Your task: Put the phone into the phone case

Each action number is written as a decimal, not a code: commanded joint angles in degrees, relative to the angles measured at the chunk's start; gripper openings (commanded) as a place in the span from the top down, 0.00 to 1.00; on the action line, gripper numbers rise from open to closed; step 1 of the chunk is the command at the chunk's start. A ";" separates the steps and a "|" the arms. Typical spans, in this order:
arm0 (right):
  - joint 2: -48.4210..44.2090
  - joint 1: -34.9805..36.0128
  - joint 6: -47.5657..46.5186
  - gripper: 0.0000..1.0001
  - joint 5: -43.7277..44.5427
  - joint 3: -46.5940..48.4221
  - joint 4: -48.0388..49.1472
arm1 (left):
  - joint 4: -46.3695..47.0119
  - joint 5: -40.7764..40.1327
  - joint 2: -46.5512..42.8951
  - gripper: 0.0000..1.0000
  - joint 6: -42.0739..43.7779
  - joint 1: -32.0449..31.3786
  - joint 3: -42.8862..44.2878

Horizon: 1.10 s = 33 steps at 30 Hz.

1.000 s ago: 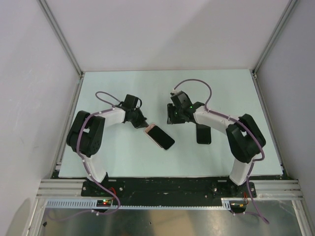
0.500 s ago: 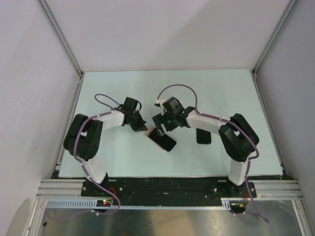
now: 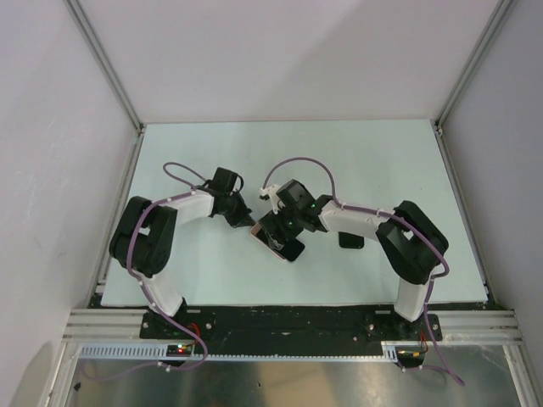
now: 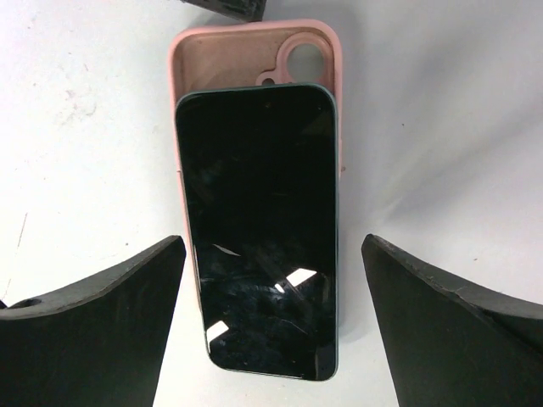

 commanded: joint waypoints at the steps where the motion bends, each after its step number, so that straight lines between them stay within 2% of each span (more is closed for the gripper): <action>1: -3.32 1.15 -1.19 0.09 1.62 -0.26 2.78 | -0.41 1.82 -1.51 1.00 0.79 -0.12 0.89; 23: -0.89 4.50 -3.01 0.10 9.91 0.29 2.37 | -0.36 2.51 -2.22 1.00 0.26 -0.14 1.57; 33: 1.08 5.13 -2.54 0.25 13.47 2.96 1.00 | -0.40 2.55 -2.62 1.00 0.10 -0.12 1.44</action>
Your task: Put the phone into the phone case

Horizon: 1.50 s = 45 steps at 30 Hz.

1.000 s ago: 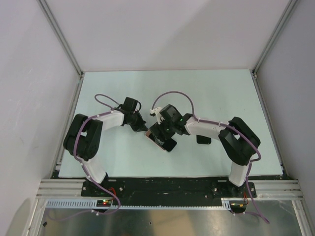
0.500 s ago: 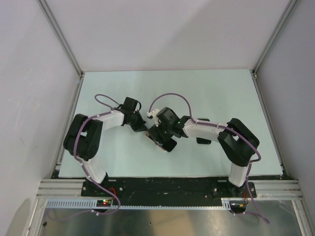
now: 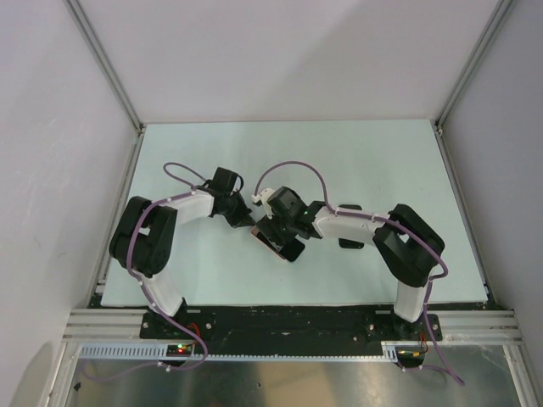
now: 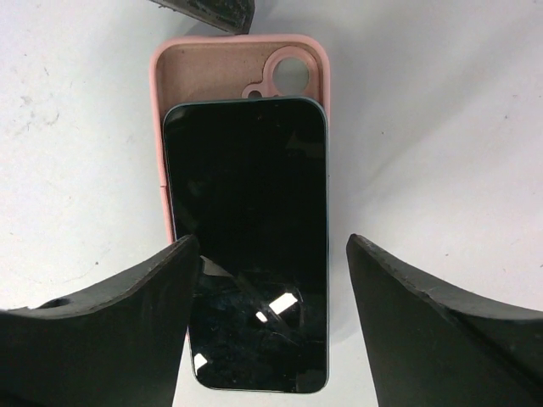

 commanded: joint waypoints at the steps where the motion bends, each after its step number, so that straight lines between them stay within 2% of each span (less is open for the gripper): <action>1: 1.37 0.59 -0.10 0.27 2.72 3.24 0.04 | -0.36 2.11 -2.61 1.00 0.17 -0.17 1.42; 8: 3.67 1.09 0.71 0.33 3.65 6.25 -1.87 | -0.36 2.18 -2.84 1.00 0.26 -0.13 1.51; 17: 7.30 1.40 3.94 0.36 5.10 9.81 -4.67 | -0.30 2.33 -2.89 1.00 0.24 -0.15 1.48; 23: 4.81 -1.29 6.85 0.22 3.28 11.31 -5.25 | -0.35 2.33 -2.88 1.00 0.28 -0.17 1.46; 29: 1.66 -3.84 9.93 0.17 4.15 15.74 -9.98 | -0.36 2.44 -2.88 1.00 0.11 -0.12 1.56; 32: -2.27 -6.16 14.82 0.20 5.36 13.13 -10.81 | -0.38 2.69 -3.14 1.00 0.11 -0.12 1.57; 36: -11.29 -8.85 23.44 0.30 5.67 5.16 -11.31 | -0.37 3.16 -2.98 1.00 -0.04 -0.25 1.73; 45: -26.01 -6.72 38.21 0.50 6.31 -13.23 -9.22 | -0.31 3.96 -2.54 1.00 -0.31 -0.48 2.36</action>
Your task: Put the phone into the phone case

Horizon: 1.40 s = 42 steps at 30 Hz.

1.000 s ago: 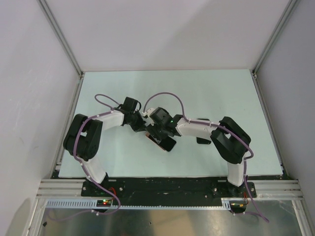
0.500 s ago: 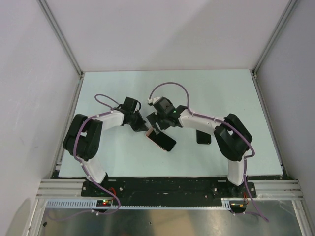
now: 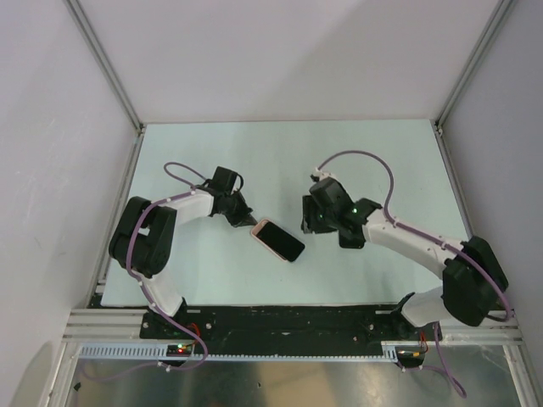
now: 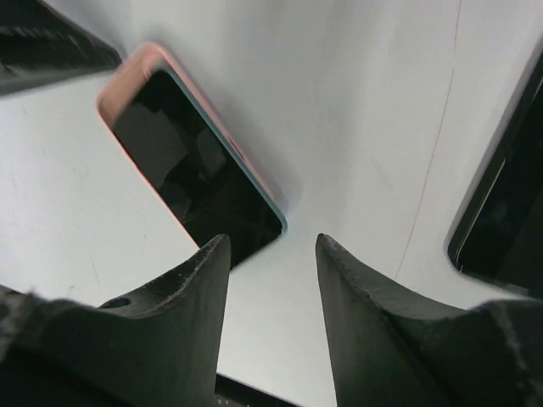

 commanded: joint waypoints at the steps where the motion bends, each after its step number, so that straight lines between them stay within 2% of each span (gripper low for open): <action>1: -5.36 2.38 9.78 0.52 0.40 -7.77 1.54 | -0.31 2.62 -2.28 1.00 -0.28 -0.52 2.26; 5: -7.60 5.78 13.39 0.52 0.23 -12.53 4.90 | -0.31 2.63 -2.25 1.00 -0.44 -0.74 2.32; 7: -7.96 6.90 15.21 0.46 0.36 -14.41 7.12 | -0.32 2.58 -2.26 1.00 -0.46 -0.82 2.24; 10: -8.15 7.29 17.17 0.41 0.01 -17.34 11.28 | -0.32 2.56 -2.20 1.00 -0.40 -0.83 2.23; 23: -7.04 5.64 22.50 0.40 -3.59 -32.70 39.92 | -0.39 2.56 -2.17 1.00 0.46 -0.80 0.85; 30: -5.27 5.12 24.66 0.47 -4.09 -34.11 45.15 | -0.35 2.03 -3.31 1.00 0.83 -0.83 -1.65; 34: -3.81 4.70 25.78 0.54 -5.23 -34.03 46.57 | -0.37 1.55 -4.55 1.00 1.08 -0.91 -3.41; 42: -1.14 4.30 27.60 0.59 -7.29 -33.48 47.53 | -0.35 0.72 -5.82 1.00 0.99 -2.03 -5.99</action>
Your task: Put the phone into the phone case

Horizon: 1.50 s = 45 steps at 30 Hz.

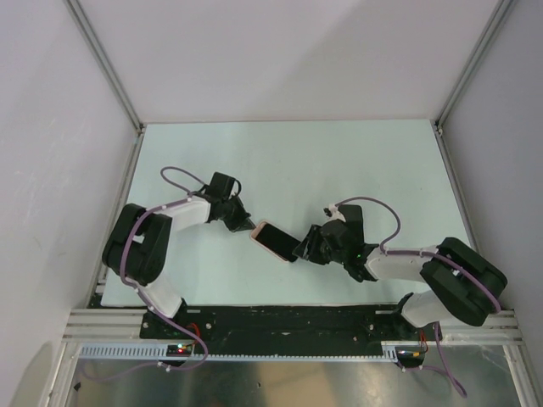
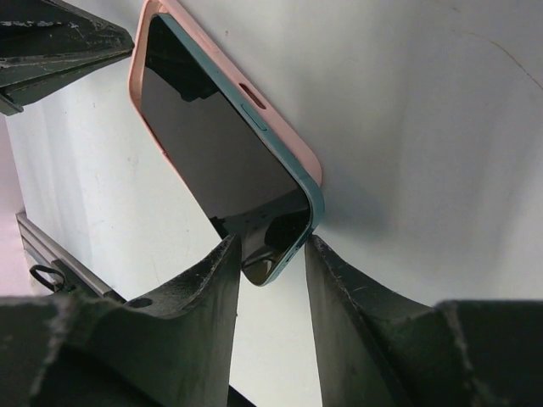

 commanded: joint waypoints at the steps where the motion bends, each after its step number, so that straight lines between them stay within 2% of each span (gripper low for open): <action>1: 1.27 -0.39 1.84 0.60 -1.69 0.83 3.47 | -2.11 0.47 -2.33 1.00 0.92 -1.82 -1.79; 5: 1.48 -0.58 2.35 0.64 -2.20 1.31 2.70 | -2.12 0.36 -2.72 1.00 0.58 -2.71 -2.17; 15: 1.74 -1.40 4.26 0.85 -5.37 4.28 -3.90 | -2.04 -0.52 -3.46 1.00 -1.05 -5.42 -3.00; 21: 3.02 -2.02 7.14 0.90 -9.62 4.85 -6.01 | -1.67 -0.80 -3.12 1.00 -1.59 -6.26 -2.92; 26: 2.84 -2.66 7.07 0.89 -10.59 4.87 -8.26 | -1.53 -0.91 -3.34 1.00 -1.30 -6.26 -2.24; 28: 2.15 -2.52 6.51 0.81 -10.22 4.89 -9.34 | -1.62 -0.97 -3.39 1.00 -1.13 -6.19 -1.59; 32: 0.02 -2.66 3.99 0.58 -8.81 5.44 -12.63 | -1.62 -0.80 -3.04 1.00 -1.05 -6.17 -0.18; 34: -1.17 -2.83 2.76 0.50 -8.33 5.89 -14.21 | -1.58 -0.73 -2.90 1.00 -0.98 -6.17 0.31; 36: -2.50 -2.89 1.35 0.47 -7.59 6.80 -16.21 | -1.57 -0.62 -2.78 1.00 -0.91 -6.17 0.55; 41: -7.12 -1.78 -2.85 0.48 -3.47 9.30 -23.52 | -1.59 -0.38 -2.64 1.00 -0.82 -5.81 0.47; 45: -8.31 0.75 -4.88 0.69 1.49 10.99 -28.34 | -1.57 -0.20 -2.66 1.00 -0.70 -5.61 0.52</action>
